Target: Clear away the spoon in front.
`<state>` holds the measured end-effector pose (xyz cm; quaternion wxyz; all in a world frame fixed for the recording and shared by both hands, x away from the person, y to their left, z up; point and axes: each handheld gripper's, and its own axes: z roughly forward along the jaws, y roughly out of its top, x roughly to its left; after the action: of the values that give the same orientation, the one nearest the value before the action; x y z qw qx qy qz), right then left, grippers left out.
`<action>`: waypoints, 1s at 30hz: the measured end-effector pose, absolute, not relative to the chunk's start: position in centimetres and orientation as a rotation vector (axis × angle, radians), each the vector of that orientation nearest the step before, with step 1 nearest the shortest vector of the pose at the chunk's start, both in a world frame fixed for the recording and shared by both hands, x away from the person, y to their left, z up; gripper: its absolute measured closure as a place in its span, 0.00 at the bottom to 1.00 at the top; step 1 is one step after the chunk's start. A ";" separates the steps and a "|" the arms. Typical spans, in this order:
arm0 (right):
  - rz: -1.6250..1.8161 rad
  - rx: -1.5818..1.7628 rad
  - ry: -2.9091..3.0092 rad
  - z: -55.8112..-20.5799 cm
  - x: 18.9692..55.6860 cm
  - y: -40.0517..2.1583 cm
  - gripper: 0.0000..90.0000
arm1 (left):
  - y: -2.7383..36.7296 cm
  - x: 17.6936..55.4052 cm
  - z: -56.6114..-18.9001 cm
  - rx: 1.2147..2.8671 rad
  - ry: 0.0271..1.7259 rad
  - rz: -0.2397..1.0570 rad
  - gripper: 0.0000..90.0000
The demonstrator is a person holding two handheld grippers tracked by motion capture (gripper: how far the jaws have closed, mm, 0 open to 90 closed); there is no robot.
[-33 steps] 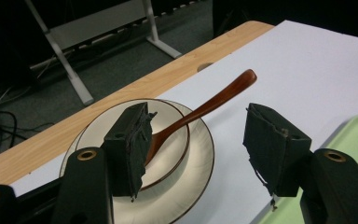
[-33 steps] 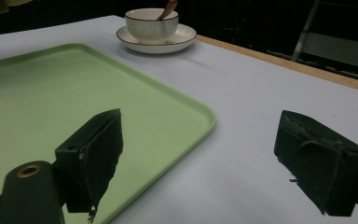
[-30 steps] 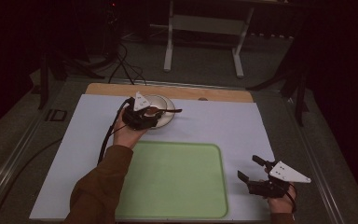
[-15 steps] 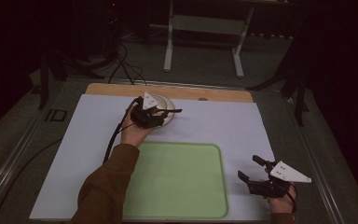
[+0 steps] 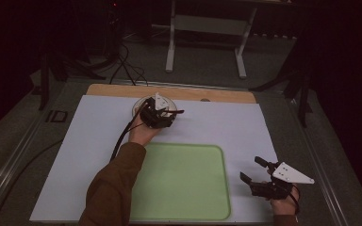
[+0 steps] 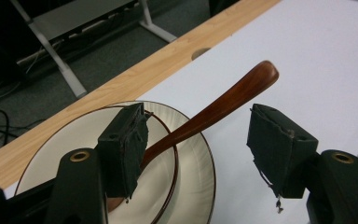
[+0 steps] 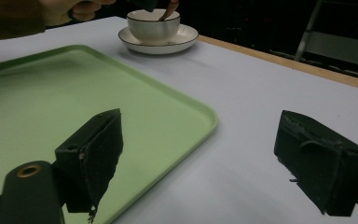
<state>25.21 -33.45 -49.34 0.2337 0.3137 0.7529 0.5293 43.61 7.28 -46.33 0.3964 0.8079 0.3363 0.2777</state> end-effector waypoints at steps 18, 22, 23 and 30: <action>1.462 0.870 2.066 -49.3 25.2 -33.5 0.17 | 5.5 45.2 -48.2 2.149 0.856 0.822 0.42; 1.463 0.870 2.065 -49.3 25.2 -33.5 0.17 | 5.4 45.5 -48.4 2.174 0.866 0.831 0.43; 1.463 0.871 2.065 -49.3 25.2 -33.5 0.17 | 5.3 45.6 -48.5 2.179 0.869 0.831 0.44; 1.464 0.871 2.064 -49.3 25.2 -33.6 0.17 | 4.9 45.8 -49.0 2.209 0.884 0.864 0.59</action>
<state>25.19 -33.55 -49.29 0.2305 0.3168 0.7506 0.5321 45.79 4.93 -48.97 0.3004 0.8324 0.3332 0.3254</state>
